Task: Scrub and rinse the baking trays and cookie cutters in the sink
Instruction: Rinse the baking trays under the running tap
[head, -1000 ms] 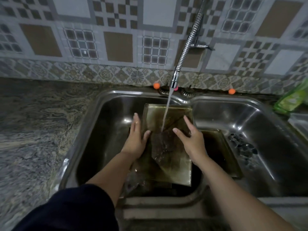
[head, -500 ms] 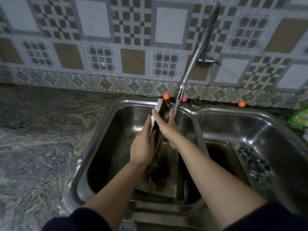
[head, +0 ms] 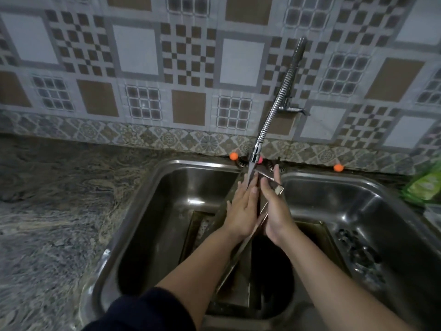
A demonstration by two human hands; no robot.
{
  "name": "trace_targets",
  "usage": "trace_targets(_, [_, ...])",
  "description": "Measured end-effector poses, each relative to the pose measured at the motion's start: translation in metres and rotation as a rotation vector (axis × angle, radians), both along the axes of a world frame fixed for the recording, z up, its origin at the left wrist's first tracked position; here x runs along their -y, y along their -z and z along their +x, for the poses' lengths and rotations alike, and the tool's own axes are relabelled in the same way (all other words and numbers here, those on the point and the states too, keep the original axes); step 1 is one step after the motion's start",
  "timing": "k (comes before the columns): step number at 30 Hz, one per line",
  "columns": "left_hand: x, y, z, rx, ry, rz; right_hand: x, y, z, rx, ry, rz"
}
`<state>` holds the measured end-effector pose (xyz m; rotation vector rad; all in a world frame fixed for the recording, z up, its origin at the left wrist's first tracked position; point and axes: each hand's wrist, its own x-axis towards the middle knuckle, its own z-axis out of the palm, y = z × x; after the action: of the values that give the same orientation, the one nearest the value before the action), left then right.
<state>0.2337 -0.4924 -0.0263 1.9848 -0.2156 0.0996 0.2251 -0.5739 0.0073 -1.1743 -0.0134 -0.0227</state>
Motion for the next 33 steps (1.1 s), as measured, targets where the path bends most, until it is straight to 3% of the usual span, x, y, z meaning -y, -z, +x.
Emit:
trace_targets(6, [-0.008,0.019,0.025,-0.146,-0.037,0.038,0.03,-0.021,-0.015,0.079,0.034,0.005])
trace_targets(12, [-0.018,0.038,-0.029,-0.298,0.102,0.039,0.058,-0.037,0.001,0.091,0.271,-0.03])
trace_targets(16, [-0.021,0.023,-0.049,-0.091,0.166,0.169,0.064,-0.044,0.008,0.111,0.402,-0.026])
trace_targets(18, [-0.022,0.014,-0.046,0.121,0.14,0.377,0.06,-0.046,0.008,0.105,0.426,0.022])
trace_targets(21, [-0.019,-0.002,-0.042,0.433,0.095,0.521,0.055,-0.053,0.002,0.103,0.398,0.029])
trace_targets(23, [-0.013,-0.014,-0.04,0.649,0.054,0.576,0.058,-0.067,-0.002,0.131,0.351,-0.052])
trace_targets(25, [-0.005,-0.032,-0.037,0.748,-0.045,0.552,0.07,-0.084,-0.002,0.191,0.302,-0.158])
trace_targets(27, [0.01,-0.055,-0.035,0.707,-0.137,0.476,0.085,-0.095,-0.003,0.247,0.337,-0.321])
trace_targets(30, [0.039,-0.072,-0.038,0.688,-0.187,0.357,0.117,-0.077,-0.012,0.209,0.509,-0.803])
trace_targets(33, [0.075,-0.066,-0.048,0.592,-0.176,0.068,0.157,-0.053,-0.019,0.068,0.449,-0.898])
